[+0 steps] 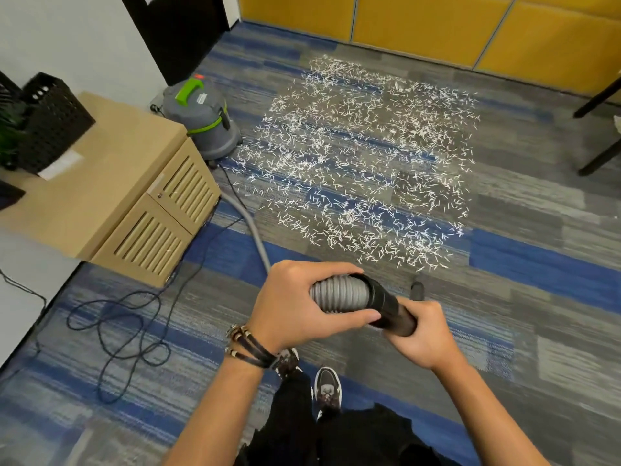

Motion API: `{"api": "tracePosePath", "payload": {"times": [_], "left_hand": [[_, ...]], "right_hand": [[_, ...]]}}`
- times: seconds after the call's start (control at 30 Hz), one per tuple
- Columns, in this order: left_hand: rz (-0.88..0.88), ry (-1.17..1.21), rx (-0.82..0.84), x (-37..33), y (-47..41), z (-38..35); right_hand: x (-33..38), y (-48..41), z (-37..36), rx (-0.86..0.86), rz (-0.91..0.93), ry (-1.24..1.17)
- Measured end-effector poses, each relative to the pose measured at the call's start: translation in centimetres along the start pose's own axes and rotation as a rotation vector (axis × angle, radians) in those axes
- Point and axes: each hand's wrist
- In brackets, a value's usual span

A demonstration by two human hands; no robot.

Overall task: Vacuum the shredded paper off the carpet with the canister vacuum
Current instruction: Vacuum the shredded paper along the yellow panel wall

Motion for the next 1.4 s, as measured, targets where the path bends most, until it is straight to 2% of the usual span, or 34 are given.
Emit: {"api": "tracePosePath", "payload": {"times": [0.3, 0.53, 0.67, 0.9, 1.03, 1.17, 1.4], "left_hand": [[0.009, -0.048, 0.086, 4.4, -4.5, 2.2], [-0.025, 0.075, 0.032, 5.3, -6.9, 4.8], [-0.027, 0.091, 0.036, 4.5, -9.2, 3.0], [0.050, -0.110, 0.135, 3.2, -13.1, -3.4], [0.110, -0.044, 0.016, 0.9, -14.8, -5.1], [0.076, -0.048, -0.104, -2.0, -17.1, -5.1], [0.016, -0.137, -0.178, -6.9, -19.9, -6.1]], "right_hand": [[0.8, -5.0, -1.5, 0.033, -0.094, -0.021], [3.5, -8.0, -1.0, 0.024, -0.037, -0.009], [2.7, -9.0, 2.4, 0.017, -0.032, 0.024], [-3.7, -10.2, 6.1, 0.047, -0.177, 0.011], [-5.0, -11.1, 8.0, 0.081, -0.142, -0.071], [-4.9, -12.5, 10.2, 0.072, -0.060, -0.165], [-4.7, -13.5, 14.8, 0.117, 0.022, -0.251]]}}
Point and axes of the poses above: each hand's wrist, its own y-axis away from the middle knuckle, its own z-axis out of the back of the hand, x = y × z
